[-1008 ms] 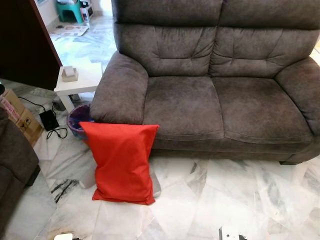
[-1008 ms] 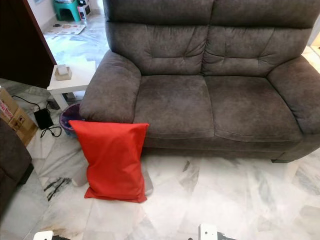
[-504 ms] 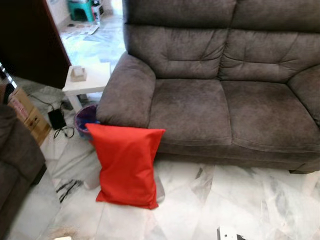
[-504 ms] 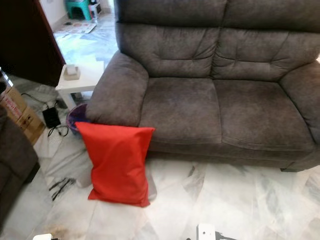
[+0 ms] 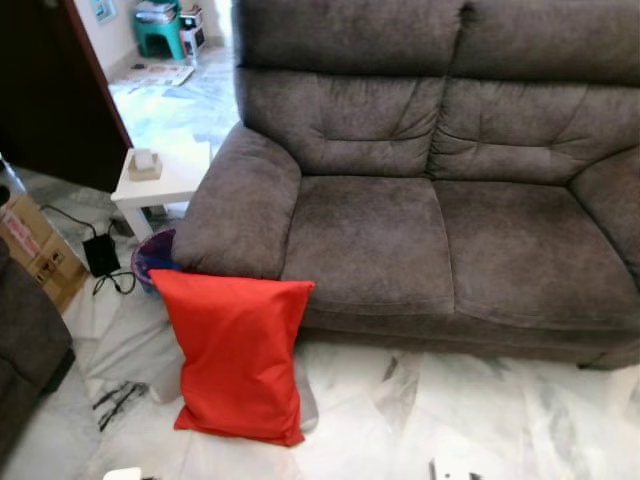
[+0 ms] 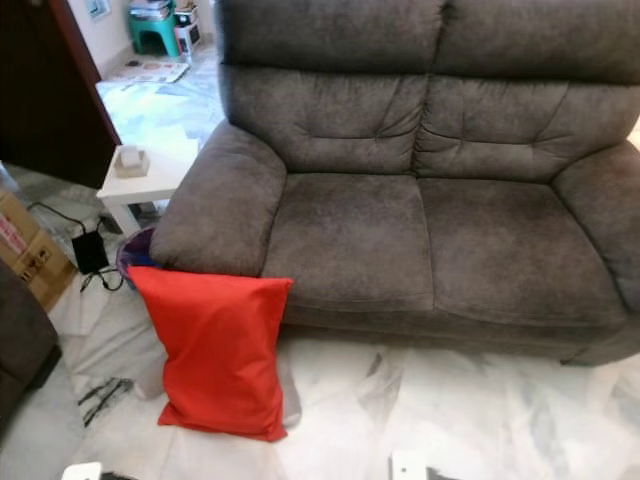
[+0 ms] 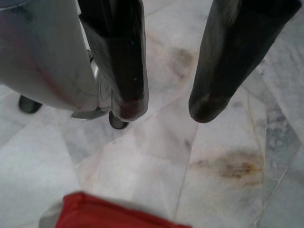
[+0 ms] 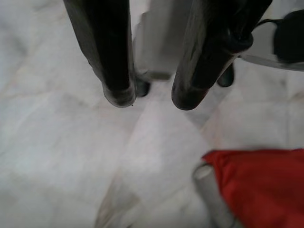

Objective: Move the pillow to the sofa from floor

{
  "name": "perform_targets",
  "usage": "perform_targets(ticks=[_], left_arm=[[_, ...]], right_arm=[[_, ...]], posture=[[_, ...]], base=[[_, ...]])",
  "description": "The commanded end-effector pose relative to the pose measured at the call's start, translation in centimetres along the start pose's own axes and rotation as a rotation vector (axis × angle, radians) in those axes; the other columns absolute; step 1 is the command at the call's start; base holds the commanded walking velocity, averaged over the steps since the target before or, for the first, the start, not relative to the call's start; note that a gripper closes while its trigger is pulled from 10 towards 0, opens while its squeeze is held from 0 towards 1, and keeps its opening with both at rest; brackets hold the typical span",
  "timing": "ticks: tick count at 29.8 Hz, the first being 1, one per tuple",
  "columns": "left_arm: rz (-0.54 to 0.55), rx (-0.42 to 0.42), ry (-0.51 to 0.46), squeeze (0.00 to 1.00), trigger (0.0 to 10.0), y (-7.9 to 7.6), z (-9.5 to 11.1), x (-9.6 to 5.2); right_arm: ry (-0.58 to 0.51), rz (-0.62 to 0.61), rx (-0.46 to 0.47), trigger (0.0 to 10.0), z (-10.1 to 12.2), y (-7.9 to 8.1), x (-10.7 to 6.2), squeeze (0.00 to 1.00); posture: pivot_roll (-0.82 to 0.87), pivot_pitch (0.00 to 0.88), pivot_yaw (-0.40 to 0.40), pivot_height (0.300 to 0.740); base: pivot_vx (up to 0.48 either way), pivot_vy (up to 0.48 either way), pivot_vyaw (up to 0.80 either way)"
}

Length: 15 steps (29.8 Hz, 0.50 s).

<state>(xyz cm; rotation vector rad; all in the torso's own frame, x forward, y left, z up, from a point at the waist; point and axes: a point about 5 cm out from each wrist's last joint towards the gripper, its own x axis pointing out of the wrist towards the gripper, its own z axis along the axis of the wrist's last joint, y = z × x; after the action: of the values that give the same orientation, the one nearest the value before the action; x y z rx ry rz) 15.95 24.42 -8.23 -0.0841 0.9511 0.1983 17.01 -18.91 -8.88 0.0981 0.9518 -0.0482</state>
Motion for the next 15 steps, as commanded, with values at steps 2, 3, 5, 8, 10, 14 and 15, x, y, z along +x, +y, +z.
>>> perform_targets(ticks=[2,3,5,8,10,14,15], left_arm=[[0.026,0.008,0.027,0.0,10.0,1.06,-0.71,-0.29],[0.026,0.008,0.027,0.0,10.0,1.06,-0.71,-0.29],[0.026,0.008,0.028,0.0,10.0,1.06,-0.72,-0.3],[0.026,0.008,0.028,0.0,10.0,1.06,-0.72,-0.3],[0.026,0.007,0.028,0.0,10.0,1.06,-0.72,-0.3],[0.026,0.006,0.028,0.0,10.0,1.05,-0.73,-0.29],[0.026,0.007,0.028,0.0,10.0,1.05,-0.72,-0.29]], right_arm=[[0.001,0.035,-0.008,10.0,0.01,1.32,0.17,0.0],[0.001,0.035,-0.009,10.0,0.01,1.31,0.17,0.0],[0.002,0.035,-0.013,10.0,0.03,1.31,0.17,0.0],[0.002,0.034,-0.011,10.0,0.04,1.31,0.18,0.0],[0.002,0.032,-0.002,10.0,0.03,1.28,0.18,0.0],[0.003,0.031,0.0,10.0,0.05,1.26,0.18,0.0],[0.002,0.031,-0.01,10.0,0.09,1.25,0.18,0.0]], posture=[[0.06,0.132,0.017,0.74],[0.06,0.132,0.017,0.74],[0.06,0.132,0.017,0.74],[0.06,0.132,0.017,0.74],[0.06,0.132,0.017,0.74],[0.06,0.132,0.017,0.74],[0.06,0.132,0.017,0.74]], base=[[0.27,0.0,0.0],[0.27,0.0,0.0],[0.27,0.0,0.23],[0.269,0.0,0.47],[0.272,0.0,0.21],[0.27,0.0,0.0],[0.27,0.0,0.0]])
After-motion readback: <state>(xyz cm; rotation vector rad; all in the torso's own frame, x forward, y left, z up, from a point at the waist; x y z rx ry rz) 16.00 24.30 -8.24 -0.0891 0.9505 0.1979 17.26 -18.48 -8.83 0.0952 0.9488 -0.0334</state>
